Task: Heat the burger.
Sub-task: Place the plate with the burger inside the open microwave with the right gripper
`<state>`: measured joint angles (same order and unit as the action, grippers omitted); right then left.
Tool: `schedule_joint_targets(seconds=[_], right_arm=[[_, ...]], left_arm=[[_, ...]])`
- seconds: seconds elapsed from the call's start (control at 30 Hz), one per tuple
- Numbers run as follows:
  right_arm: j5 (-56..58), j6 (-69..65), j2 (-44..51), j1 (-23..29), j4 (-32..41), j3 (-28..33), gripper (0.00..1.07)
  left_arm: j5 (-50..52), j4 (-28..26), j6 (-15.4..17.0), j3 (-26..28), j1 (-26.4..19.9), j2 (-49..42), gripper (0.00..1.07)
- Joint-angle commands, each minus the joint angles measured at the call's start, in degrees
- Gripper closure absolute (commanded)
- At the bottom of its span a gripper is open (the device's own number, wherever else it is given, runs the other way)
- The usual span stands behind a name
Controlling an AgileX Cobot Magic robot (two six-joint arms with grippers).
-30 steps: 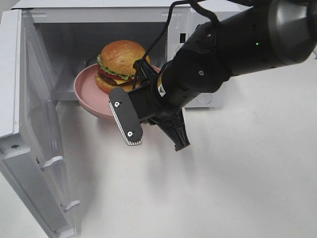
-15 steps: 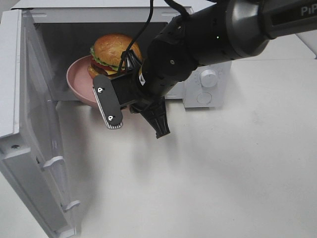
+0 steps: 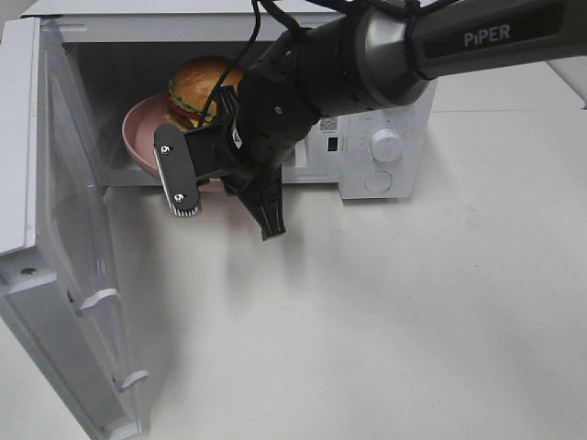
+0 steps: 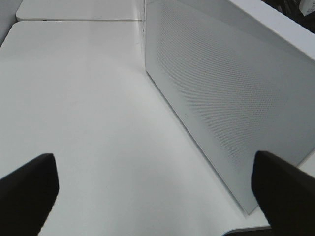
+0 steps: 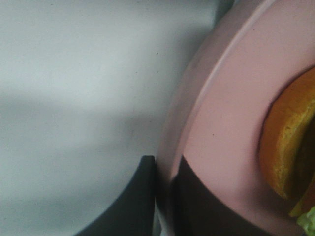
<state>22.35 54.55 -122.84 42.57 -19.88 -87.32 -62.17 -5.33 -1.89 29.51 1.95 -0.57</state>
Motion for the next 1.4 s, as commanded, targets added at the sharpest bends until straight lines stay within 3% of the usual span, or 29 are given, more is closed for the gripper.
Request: schedule_joint_targets(seconds=[0.03,0.93,1.33,1.4], right_arm=[[-1.8,-2.5,-1.1,-1.1,-2.1,-4.6,1.07],[-1.4,-5.5,-10.7,-2.6,-6.8,-18.7,1.07],[-1.8,-5.8,-13.2,-2.8,-6.7,-20.5,1.07],[-1.7,-8.0,-13.5,-3.2,-6.0,-20.5,1.02]], left_arm=[[0.9,-0.3,0.3,0.1,0.5,-0.7,0.07],[0.9,0.2,0.3,0.1,0.5,-0.7,0.07],[0.9,1.8,0.3,0.1,0.5,-0.7,0.07],[0.9,1.8,0.3,0.1,0.5,-0.7,0.07]])
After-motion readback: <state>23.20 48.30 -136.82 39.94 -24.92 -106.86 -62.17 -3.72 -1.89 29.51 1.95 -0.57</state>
